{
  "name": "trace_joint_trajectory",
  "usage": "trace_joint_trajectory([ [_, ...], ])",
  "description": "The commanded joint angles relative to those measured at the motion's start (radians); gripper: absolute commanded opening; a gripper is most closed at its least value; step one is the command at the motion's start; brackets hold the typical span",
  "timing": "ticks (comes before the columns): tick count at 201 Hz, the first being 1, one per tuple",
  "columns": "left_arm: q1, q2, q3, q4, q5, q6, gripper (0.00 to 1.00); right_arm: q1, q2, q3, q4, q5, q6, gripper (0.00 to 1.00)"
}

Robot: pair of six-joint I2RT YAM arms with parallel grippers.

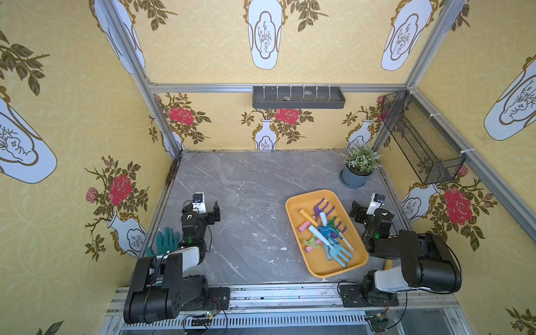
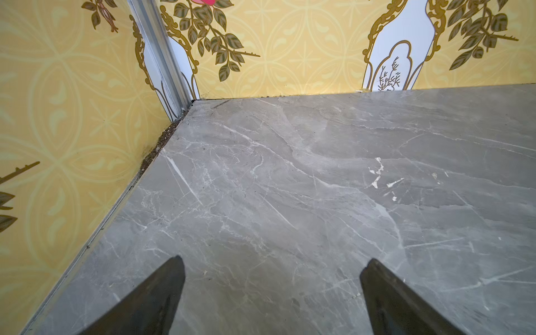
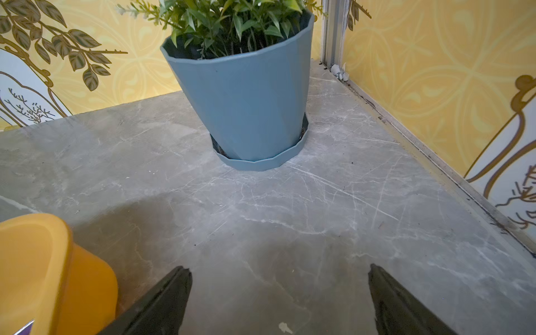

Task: Take the hand rake out of the storage box
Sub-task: Move the storage box to the center of the board.

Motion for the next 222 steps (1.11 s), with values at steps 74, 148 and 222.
trace_joint_trajectory([
  [74, 0.000, 0.001, 0.001, 0.024, 0.001, -0.006, 1.00, 0.001, -0.003, -0.001, 0.041, 0.006, 0.001, 0.97],
  [148, -0.099, -0.222, 0.109, -0.282, -0.124, 0.048, 1.00, 0.050, -0.039, 0.007, -0.006, 0.066, -0.021, 0.98],
  [222, -0.121, -0.371, 0.267, -0.487, 0.296, -0.535, 1.00, 0.188, -0.251, 0.477, -1.146, 0.533, 0.710, 0.98],
])
